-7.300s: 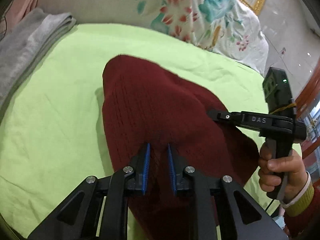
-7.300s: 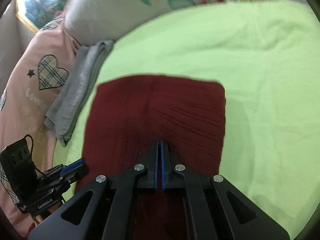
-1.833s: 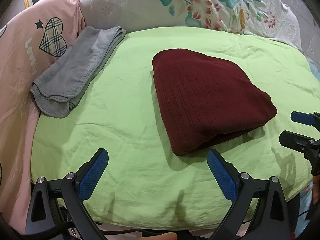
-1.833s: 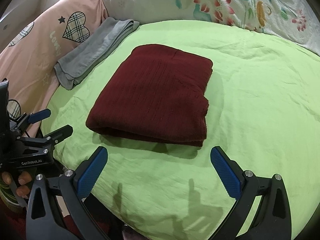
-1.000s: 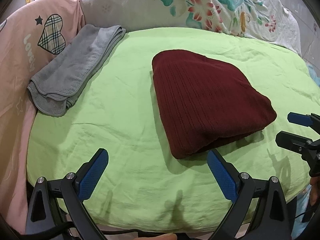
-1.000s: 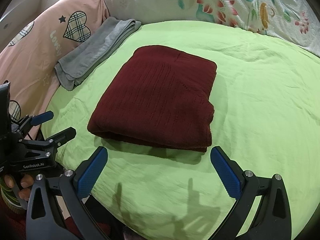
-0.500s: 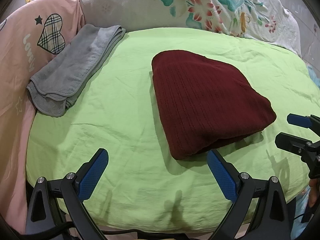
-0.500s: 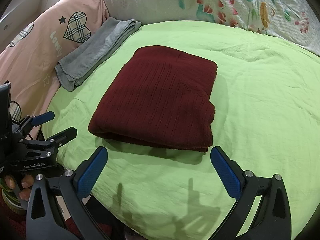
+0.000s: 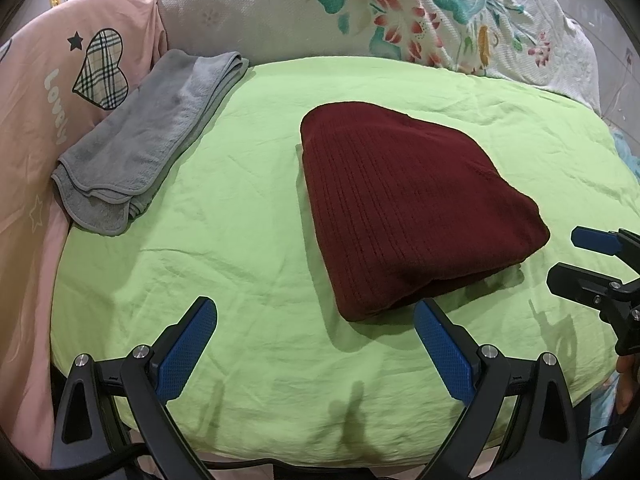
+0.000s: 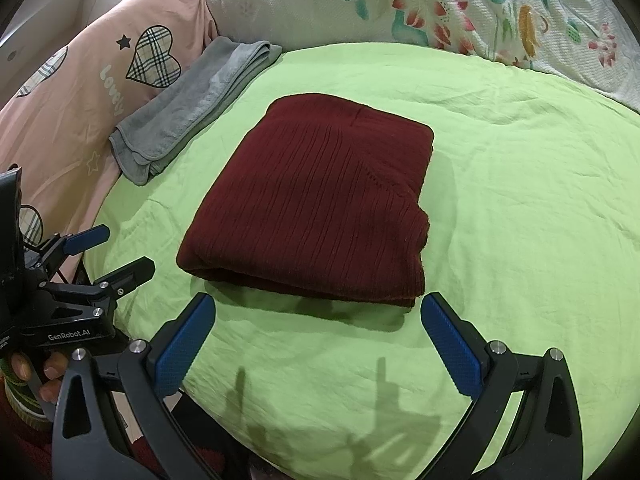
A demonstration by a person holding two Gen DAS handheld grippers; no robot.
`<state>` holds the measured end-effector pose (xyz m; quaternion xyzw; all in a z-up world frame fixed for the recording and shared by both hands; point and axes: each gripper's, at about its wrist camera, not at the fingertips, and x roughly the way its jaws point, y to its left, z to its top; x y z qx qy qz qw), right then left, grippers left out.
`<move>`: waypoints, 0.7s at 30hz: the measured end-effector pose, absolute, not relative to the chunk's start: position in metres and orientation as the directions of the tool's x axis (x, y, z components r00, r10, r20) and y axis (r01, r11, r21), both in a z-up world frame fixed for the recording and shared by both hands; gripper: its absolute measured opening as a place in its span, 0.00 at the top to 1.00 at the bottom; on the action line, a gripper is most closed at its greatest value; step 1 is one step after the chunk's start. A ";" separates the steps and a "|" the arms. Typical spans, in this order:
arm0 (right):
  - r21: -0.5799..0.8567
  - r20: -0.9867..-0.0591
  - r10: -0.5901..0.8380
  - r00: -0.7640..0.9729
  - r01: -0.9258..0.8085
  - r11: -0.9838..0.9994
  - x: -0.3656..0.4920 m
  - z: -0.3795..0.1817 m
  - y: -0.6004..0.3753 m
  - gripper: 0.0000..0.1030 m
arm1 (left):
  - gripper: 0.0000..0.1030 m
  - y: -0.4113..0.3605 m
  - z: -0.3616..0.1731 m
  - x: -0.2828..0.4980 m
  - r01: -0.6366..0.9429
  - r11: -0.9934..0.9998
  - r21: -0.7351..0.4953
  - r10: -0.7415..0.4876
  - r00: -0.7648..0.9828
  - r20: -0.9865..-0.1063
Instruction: Fold large clothes
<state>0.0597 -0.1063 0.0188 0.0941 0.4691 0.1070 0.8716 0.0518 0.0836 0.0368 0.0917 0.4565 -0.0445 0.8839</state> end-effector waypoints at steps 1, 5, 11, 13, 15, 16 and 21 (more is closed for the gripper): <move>0.264 -0.798 0.274 0.537 -0.098 0.960 0.060 0.019 -0.106 0.01 | 0.04 0.083 0.037 0.052 0.163 0.979 0.122 0.005 0.579 -0.815; 0.266 -0.796 0.276 0.538 -0.098 0.959 0.060 0.020 -0.106 0.01 | 0.04 0.083 0.037 0.052 0.162 0.979 0.121 0.005 0.580 -0.815; 0.270 -0.794 0.278 0.540 -0.097 0.958 0.061 0.020 -0.108 0.01 | 0.04 0.081 0.037 0.052 0.165 0.979 0.121 0.003 0.579 -0.815; 0.268 -0.795 0.277 0.539 -0.097 0.958 0.061 0.020 -0.109 0.01 | 0.04 0.081 0.038 0.052 0.164 0.979 0.121 0.004 0.580 -0.815; 0.269 -0.795 0.278 0.539 -0.098 0.958 0.061 0.020 -0.108 0.01 | 0.04 0.080 0.038 0.052 0.163 0.979 0.120 0.004 0.580 -0.815; 0.269 -0.795 0.278 0.540 -0.097 0.958 0.061 0.020 -0.108 0.01 | 0.04 0.080 0.038 0.051 0.161 0.980 0.121 0.005 0.580 -0.814; 0.267 -0.794 0.277 0.541 -0.099 0.959 0.062 0.021 -0.109 0.01 | 0.04 0.079 0.039 0.053 0.165 0.979 0.120 0.002 0.581 -0.814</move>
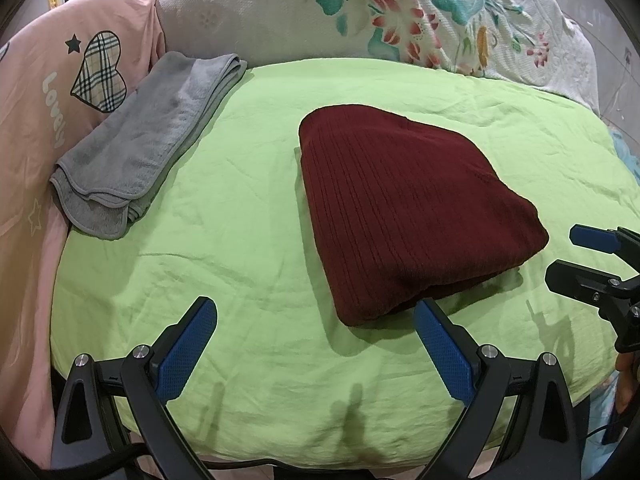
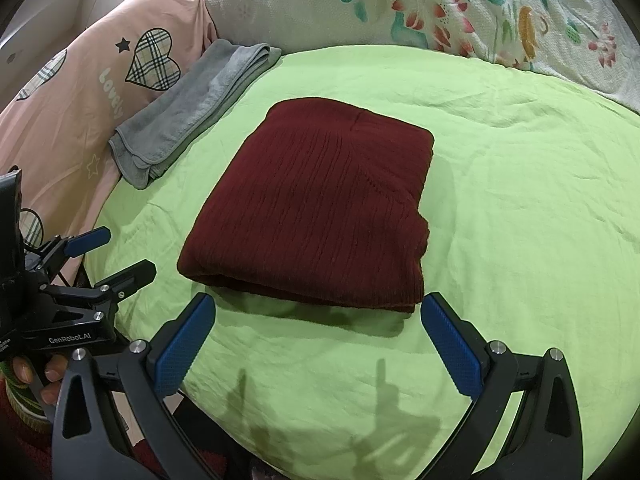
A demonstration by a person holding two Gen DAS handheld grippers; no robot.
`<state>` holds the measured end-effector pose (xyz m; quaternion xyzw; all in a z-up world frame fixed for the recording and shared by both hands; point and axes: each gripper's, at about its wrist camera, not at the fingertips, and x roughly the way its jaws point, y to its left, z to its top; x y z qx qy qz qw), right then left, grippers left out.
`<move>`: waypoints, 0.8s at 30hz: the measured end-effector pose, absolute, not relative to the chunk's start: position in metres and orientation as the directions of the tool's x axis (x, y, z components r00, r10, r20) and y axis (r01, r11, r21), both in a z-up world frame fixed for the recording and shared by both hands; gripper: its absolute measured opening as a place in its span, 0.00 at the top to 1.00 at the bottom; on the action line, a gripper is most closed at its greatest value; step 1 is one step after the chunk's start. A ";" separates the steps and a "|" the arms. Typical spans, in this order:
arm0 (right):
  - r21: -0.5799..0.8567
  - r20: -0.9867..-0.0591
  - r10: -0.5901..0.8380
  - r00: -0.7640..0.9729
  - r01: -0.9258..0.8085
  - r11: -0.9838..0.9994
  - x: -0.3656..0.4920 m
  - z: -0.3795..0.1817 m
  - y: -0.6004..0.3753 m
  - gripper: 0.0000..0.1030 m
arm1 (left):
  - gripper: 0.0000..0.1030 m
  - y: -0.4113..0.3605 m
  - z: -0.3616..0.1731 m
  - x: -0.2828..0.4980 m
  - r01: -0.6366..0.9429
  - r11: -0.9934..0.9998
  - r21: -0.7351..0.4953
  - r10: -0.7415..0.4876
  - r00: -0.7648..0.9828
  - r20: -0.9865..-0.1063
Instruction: Fold large clothes
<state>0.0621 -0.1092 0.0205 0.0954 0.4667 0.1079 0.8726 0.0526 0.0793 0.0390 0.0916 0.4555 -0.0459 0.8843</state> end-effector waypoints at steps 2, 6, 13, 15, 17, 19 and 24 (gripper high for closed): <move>0.268 -0.794 0.277 0.541 -0.098 0.959 0.063 0.021 -0.109 0.01 | 0.04 0.079 0.040 0.053 0.165 0.979 0.120 0.002 0.581 -0.814; 0.267 -0.795 0.277 0.540 -0.098 0.959 0.063 0.021 -0.109 0.01 | 0.04 0.079 0.040 0.054 0.168 0.978 0.121 0.002 0.579 -0.815; 0.268 -0.796 0.277 0.538 -0.098 0.958 0.066 0.022 -0.112 0.01 | 0.04 0.077 0.040 0.055 0.168 0.978 0.121 0.003 0.577 -0.817; 0.269 -0.795 0.279 0.538 -0.098 0.958 0.066 0.022 -0.112 0.01 | 0.04 0.077 0.040 0.055 0.167 0.978 0.122 0.003 0.577 -0.817; 0.268 -0.795 0.277 0.539 -0.098 0.959 0.067 0.022 -0.112 0.01 | 0.04 0.076 0.040 0.055 0.167 0.978 0.124 0.004 0.577 -0.817; 0.268 -0.795 0.275 0.540 -0.095 0.959 0.066 0.022 -0.112 0.01 | 0.04 0.075 0.039 0.055 0.163 0.978 0.132 0.013 0.581 -0.814; 0.269 -0.796 0.271 0.541 -0.084 0.960 0.070 0.020 -0.115 0.01 | 0.05 0.076 0.035 0.061 0.147 0.980 0.138 0.029 0.574 -0.818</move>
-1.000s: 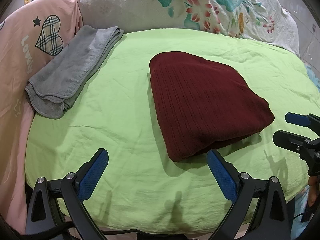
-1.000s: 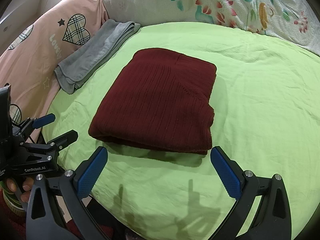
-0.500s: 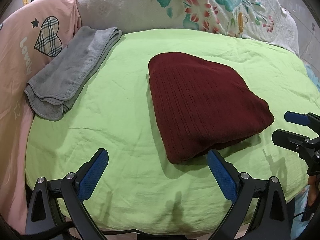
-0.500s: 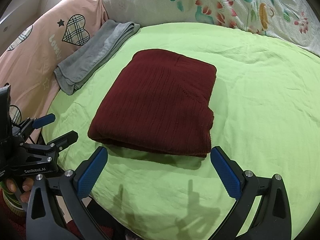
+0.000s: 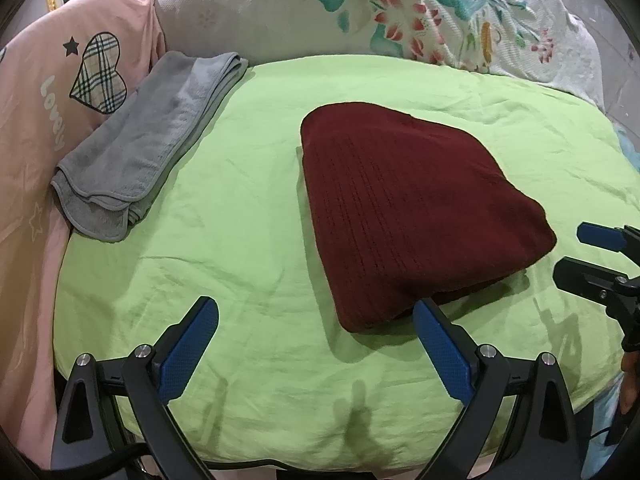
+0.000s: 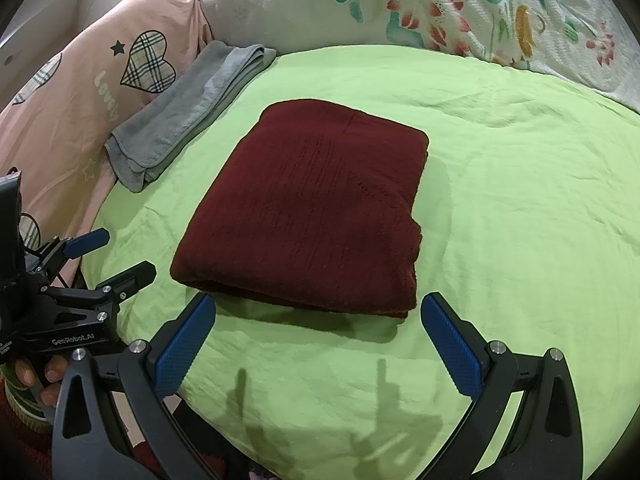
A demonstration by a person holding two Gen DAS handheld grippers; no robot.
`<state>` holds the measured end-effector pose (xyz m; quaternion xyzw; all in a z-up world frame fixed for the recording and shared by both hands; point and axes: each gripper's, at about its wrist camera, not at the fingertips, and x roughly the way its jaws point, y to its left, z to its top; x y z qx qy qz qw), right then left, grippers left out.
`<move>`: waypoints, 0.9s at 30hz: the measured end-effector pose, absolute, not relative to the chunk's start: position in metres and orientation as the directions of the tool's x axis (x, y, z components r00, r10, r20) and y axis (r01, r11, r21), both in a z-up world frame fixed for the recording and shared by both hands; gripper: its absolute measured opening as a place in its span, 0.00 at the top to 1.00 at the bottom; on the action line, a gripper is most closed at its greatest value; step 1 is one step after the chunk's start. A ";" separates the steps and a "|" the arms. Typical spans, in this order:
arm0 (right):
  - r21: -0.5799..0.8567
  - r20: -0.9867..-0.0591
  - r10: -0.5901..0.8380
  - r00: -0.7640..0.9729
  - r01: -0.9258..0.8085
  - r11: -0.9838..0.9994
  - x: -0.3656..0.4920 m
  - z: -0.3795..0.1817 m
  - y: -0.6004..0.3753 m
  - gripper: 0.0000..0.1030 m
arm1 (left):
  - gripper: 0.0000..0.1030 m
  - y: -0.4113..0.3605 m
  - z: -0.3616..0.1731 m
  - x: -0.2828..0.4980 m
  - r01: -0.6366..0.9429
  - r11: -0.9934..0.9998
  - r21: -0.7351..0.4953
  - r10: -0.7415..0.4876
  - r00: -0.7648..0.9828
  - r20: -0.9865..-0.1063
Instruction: Fold large clothes
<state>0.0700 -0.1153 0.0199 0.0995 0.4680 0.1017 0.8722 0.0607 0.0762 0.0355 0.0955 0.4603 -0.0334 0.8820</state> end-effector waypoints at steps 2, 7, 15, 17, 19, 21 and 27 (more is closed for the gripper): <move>0.270 -0.796 0.269 0.542 -0.080 0.959 0.071 0.019 -0.116 0.01 | 0.05 0.078 0.034 0.064 0.139 0.982 0.132 0.030 0.570 -0.821; 0.273 -0.795 0.269 0.543 -0.076 0.959 0.071 0.019 -0.115 0.01 | 0.06 0.078 0.033 0.068 0.135 0.982 0.134 0.034 0.570 -0.821; 0.269 -0.796 0.263 0.545 -0.071 0.960 0.075 0.018 -0.116 0.01 | 0.06 0.073 0.034 0.068 0.145 0.981 0.132 0.025 0.577 -0.817; 0.266 -0.798 0.256 0.545 -0.063 0.962 0.076 0.017 -0.117 0.01 | 0.06 0.074 0.035 0.068 0.146 0.982 0.122 0.016 0.578 -0.816; 0.261 -0.801 0.248 0.545 -0.054 0.964 0.078 0.016 -0.119 0.01 | 0.06 0.075 0.035 0.069 0.146 0.983 0.115 0.009 0.577 -0.816; 0.257 -0.805 0.237 0.544 -0.040 0.966 0.078 0.015 -0.121 0.01 | 0.06 0.076 0.036 0.070 0.144 0.983 0.111 0.007 0.578 -0.816; 0.263 -0.805 0.231 0.546 -0.021 0.965 0.078 0.012 -0.127 0.01 | 0.06 0.072 0.038 0.067 0.155 0.981 0.118 0.006 0.584 -0.811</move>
